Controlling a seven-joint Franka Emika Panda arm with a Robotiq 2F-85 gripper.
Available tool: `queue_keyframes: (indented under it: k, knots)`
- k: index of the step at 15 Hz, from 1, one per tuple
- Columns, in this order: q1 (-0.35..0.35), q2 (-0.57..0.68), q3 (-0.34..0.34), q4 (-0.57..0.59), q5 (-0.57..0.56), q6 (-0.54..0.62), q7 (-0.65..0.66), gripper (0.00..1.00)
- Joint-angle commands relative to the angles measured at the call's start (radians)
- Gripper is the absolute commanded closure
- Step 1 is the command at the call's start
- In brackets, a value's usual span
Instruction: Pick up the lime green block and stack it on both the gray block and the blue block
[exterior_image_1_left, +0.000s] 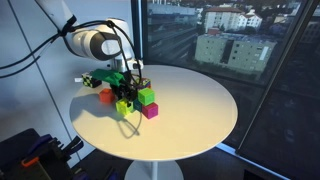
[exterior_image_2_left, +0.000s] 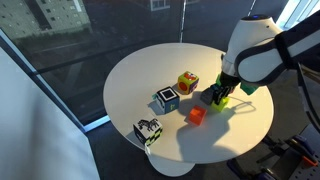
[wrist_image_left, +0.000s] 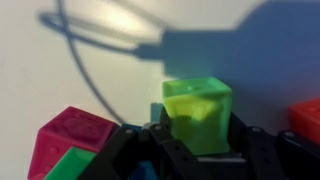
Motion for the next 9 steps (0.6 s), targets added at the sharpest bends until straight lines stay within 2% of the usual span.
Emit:
queue_keyframes:
  k: [1,9]
  knots:
    - [-0.005,-0.023,0.011,-0.007,0.007,-0.008,0.007,0.72]
    - [-0.004,-0.082,0.027,-0.014,0.027,-0.049,0.009,0.74]
